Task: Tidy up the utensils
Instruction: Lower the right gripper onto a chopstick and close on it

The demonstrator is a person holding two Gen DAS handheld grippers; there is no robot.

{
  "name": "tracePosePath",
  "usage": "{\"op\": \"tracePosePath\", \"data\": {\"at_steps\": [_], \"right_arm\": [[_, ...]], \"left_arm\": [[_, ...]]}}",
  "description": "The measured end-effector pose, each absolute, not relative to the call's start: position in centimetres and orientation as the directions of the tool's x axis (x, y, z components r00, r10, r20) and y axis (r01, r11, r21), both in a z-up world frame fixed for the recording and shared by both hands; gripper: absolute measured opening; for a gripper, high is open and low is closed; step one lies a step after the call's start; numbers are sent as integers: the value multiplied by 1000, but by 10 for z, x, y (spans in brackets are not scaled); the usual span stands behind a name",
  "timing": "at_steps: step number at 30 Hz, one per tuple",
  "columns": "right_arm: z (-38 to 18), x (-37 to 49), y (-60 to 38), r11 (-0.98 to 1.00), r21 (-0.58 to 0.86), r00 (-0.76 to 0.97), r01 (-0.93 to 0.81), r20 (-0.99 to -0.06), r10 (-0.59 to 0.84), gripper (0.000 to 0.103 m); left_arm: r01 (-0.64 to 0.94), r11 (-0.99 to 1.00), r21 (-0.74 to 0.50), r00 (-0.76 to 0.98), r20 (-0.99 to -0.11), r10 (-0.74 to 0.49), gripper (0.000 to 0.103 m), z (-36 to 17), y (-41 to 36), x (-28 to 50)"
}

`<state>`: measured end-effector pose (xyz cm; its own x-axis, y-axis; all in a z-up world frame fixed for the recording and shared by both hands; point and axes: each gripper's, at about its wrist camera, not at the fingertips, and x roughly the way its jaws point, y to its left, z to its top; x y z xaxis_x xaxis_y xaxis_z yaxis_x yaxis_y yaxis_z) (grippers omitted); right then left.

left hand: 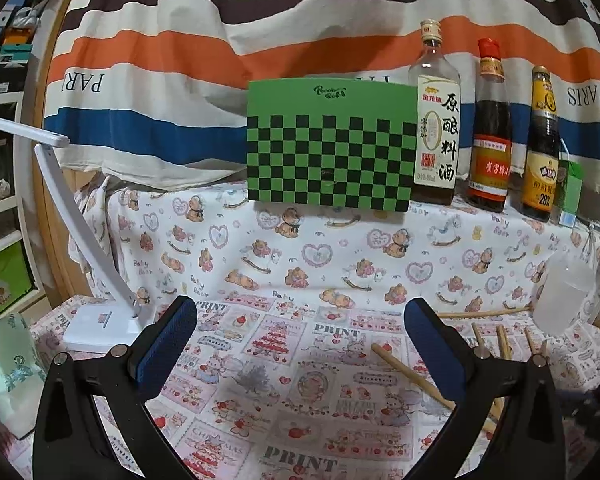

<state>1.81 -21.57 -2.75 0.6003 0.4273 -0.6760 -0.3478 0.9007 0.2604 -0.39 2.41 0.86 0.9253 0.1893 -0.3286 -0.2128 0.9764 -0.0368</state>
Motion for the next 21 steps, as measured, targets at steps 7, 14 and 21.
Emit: {"op": "tracePosePath", "data": {"at_steps": [7, 14, 21], "right_arm": [[0, -1, -224, 944, 140, 780, -297, -534, 325, 6], [27, -20, -232, 965, 84, 883, -250, -389, 262, 6], [40, -26, -250, 973, 83, 921, -215, -315, 231, 6]], "left_arm": [[-212, 977, -1, 906, -374, 196, 103, 2, 20, 3], [-133, 990, 55, 911, -388, 143, 103, 1, -3, -2], [-1, 1000, 27, 877, -480, 14, 103, 10, -26, 9]]}}
